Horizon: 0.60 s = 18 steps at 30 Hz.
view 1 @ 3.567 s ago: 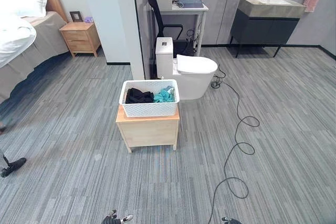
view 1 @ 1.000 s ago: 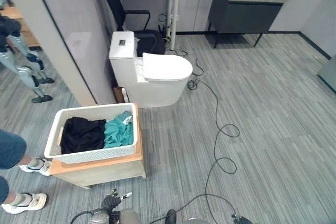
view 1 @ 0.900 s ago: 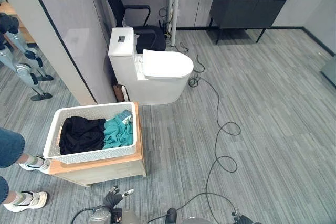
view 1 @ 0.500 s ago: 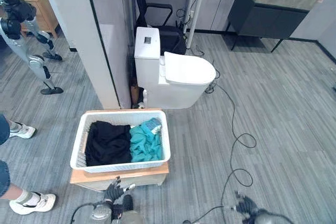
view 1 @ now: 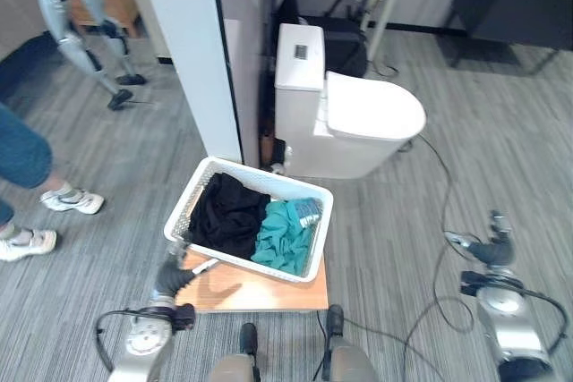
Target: Grab the laundry basket,head to the washer,open it,put in the laundry and shut it.
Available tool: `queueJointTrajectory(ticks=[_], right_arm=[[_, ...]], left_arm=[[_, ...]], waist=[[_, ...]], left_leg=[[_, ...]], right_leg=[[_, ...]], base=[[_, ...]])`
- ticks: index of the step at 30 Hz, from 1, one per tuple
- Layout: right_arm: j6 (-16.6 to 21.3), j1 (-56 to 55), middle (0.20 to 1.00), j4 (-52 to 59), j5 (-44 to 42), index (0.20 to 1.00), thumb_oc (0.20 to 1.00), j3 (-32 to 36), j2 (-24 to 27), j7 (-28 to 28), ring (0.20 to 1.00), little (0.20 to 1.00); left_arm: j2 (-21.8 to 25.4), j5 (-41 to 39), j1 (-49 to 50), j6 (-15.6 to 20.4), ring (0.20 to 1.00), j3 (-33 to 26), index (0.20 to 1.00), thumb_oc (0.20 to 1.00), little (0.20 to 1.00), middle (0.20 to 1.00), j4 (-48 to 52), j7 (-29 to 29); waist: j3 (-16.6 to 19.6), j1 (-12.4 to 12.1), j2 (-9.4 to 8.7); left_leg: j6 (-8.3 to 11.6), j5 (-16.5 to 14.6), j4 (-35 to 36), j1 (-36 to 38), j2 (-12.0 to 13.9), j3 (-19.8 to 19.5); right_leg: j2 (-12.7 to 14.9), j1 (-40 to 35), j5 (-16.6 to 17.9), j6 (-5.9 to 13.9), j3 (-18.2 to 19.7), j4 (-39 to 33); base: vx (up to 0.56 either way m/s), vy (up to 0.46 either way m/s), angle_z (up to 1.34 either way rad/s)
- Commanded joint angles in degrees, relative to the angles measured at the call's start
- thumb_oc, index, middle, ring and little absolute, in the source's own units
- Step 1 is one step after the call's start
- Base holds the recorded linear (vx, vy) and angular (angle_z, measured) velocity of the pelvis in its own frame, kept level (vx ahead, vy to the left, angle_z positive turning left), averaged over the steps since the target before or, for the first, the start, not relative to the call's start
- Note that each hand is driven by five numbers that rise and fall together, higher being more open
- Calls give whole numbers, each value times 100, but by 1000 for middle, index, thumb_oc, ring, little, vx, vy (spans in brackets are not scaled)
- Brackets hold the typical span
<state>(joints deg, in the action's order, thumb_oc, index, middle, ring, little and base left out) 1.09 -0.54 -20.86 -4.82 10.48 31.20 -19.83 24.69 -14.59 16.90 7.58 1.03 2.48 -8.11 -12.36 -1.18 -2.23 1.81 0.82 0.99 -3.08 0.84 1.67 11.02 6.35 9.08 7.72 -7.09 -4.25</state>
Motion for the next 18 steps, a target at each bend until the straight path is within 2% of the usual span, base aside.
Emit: queueJointTrajectory(ticks=[1, 4, 5, 8, 11, 14, 18], right_arm=[[161, 500, 1000, 19, -27, 1000, 1000, -64, 312, 15, 1000, 1000], [191, 531, 1000, 90, -138, 1000, 1000, -139, 274, 137, 1000, 1000], [186, 612, 1000, 58, -103, 1000, 1000, -256, 248, 202, 1000, 1000], [204, 717, 1000, 38, -192, 1000, 1000, -461, 63, 323, 1000, 1000], [198, 808, 1000, 112, -305, 1000, 1000, -618, -95, 461, 1000, 1000], [94, 945, 1000, 229, -380, 1000, 1000, -809, -248, 604, 1000, 1000], [-16, 1341, 1000, 335, -524, 1000, 1000, -1056, -425, 637, 1000, 1000]], left_arm=[[178, 365, -214, 175, 1000, -216, 1000, 1000, 1000, 1000, 390, 114], [304, 531, -278, 175, 1000, -478, 1000, 1000, 1000, 1000, 790, 61], [444, 849, -349, 177, 1000, -662, 1000, 1000, 1000, 1000, 1077, 44], [568, 1271, -629, 165, 1000, -737, 1000, 1000, 1000, 1000, 1143, -26], [690, 1795, -1087, 1, 1000, -640, 1000, 1000, 1000, 1000, 813, -133], [810, 2403, -1624, -314, 1000, -493, 1000, 1000, 1000, 1000, 334, -214], [900, 2947, -2653, -730, 1000, -366, 1000, 1000, 1000, 1000, -497, -739]], waist=[[25, 0, -80], [-21, -43, -94], [-68, -62, -96], [-143, -65, -116], [-177, -43, -134], [-227, 3, -141], [-286, 53, -160]], left_leg=[[142, -522, -611, -497, 378, -261], [189, -481, -611, -627, 449, -312], [209, -474, -617, -682, 486, -340], [222, -453, -608, -739, 522, -355], [239, -424, -577, -792, 541, -351], [265, -362, -522, -897, 553, -331], [306, -284, -504, -1106, 543, -298]], right_leg=[[131, -52, -715, 162, -386, 571], [77, -30, -749, 126, -453, 521], [39, -7, -772, 107, -465, 506], [6, 49, -791, 91, -450, 504], [-4, 127, -796, 80, -423, 514], [5, 264, -768, 82, -397, 523], [23, 508, -711, 91, -343, 550]], base=[[-9, -95, 0], [-28, -69, -1], [-31, -61, 0], [-61, -36, -3], [-46, -4, -2], [-62, 2, 0], [-67, 27, -1]])
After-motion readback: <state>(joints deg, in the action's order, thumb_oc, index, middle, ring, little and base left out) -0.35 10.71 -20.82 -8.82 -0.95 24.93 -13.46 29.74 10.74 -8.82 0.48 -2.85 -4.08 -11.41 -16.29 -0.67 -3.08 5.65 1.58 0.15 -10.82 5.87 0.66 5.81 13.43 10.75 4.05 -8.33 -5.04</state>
